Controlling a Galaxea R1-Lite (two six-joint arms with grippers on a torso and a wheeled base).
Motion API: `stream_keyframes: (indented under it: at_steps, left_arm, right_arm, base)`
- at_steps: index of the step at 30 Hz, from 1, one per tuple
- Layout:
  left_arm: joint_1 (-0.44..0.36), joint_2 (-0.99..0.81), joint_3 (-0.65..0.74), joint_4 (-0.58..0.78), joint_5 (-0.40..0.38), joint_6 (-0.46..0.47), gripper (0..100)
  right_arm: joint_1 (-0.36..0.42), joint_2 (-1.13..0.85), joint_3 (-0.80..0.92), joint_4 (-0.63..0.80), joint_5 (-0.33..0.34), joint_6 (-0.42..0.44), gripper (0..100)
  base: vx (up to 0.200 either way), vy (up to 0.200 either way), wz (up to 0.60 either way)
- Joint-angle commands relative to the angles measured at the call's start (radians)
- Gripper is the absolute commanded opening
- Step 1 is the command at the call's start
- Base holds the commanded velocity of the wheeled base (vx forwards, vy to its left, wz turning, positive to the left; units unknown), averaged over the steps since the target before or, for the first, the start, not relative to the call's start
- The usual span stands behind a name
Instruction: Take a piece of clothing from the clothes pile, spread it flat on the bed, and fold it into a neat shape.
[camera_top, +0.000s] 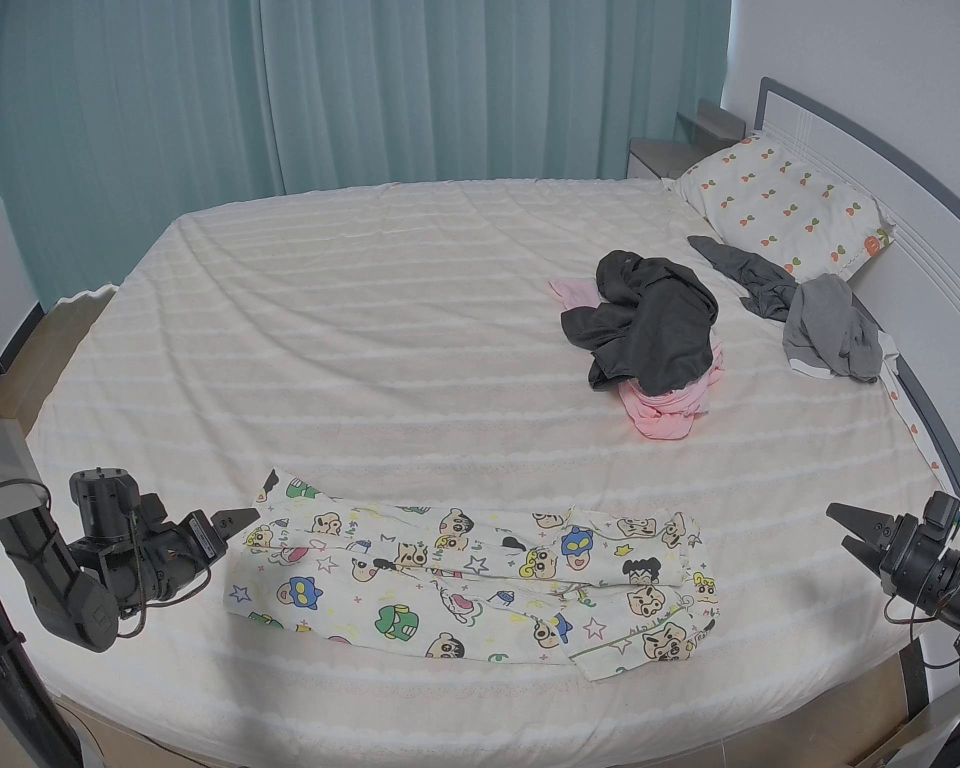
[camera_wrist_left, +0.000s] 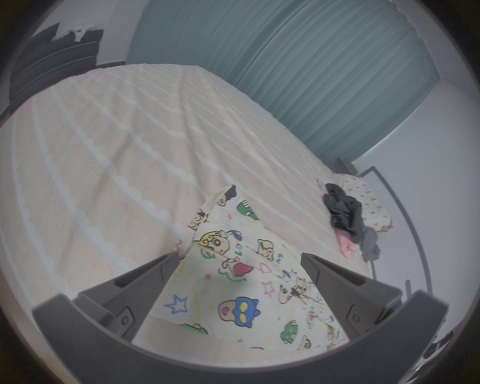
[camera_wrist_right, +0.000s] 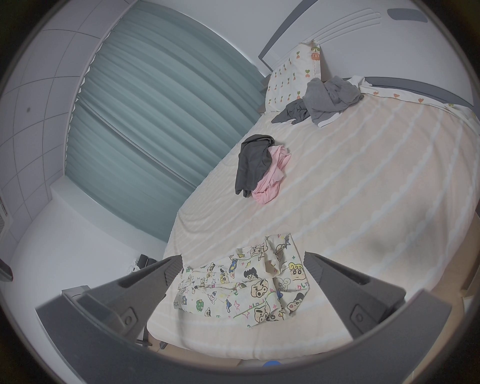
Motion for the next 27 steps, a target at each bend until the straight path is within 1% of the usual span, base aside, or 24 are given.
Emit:
stream_keyframes:
  at_steps: [1, 3, 11, 15, 17, 18, 23, 27]
  left_arm:
    - [-0.048, 0.107, -0.052, 0.02, 0.064, 0.004, 100]
    - [-0.048, 0.109, -0.057, 0.02, 0.064, 0.004, 100]
    - [-0.019, 0.126, -0.104, 0.027, 0.067, 0.009, 100]
    - [0.01, 0.133, -0.181, 0.073, 0.067, 0.01, 100]
    - [0.014, 0.133, -0.215, 0.098, 0.067, 0.009, 100]
    - [0.013, 0.138, -0.256, 0.122, 0.067, 0.009, 100]
    - [0.002, 0.156, -0.294, 0.133, 0.07, 0.003, 100]
    - [-0.005, 0.181, -0.304, 0.133, 0.069, -0.003, 100]
  right_arm:
    - [-0.026, -0.011, 0.019, 0.023, 0.016, -0.01, 100]
    - [-0.025, -0.014, 0.019, 0.035, 0.017, -0.016, 100]
    - [-0.023, -0.017, 0.019, 0.067, 0.017, -0.046, 100]
    - [-0.022, -0.017, 0.019, 0.074, 0.017, -0.049, 100]
    - [-0.022, -0.019, 0.019, 0.075, 0.019, -0.049, 100]
    - [-0.02, -0.019, 0.019, 0.077, 0.019, -0.049, 100]
    - [-0.02, -0.028, 0.019, 0.084, 0.02, -0.049, 100]
    - [-0.019, -0.03, 0.019, 0.101, 0.042, -0.064, 100]
  base:
    - [-0.2, 0.0, 0.0]
    - [-0.2, 0.0, 0.0]
    - [-0.2, 0.2, 0.0]
    - [-0.2, 0.2, 0.0]
    - [0.0, 0.2, 0.0]
    - [0.0, 0.2, 0.0]
    - [0.0, 0.0, 0.0]
    - [0.0, 0.0, 0.0]
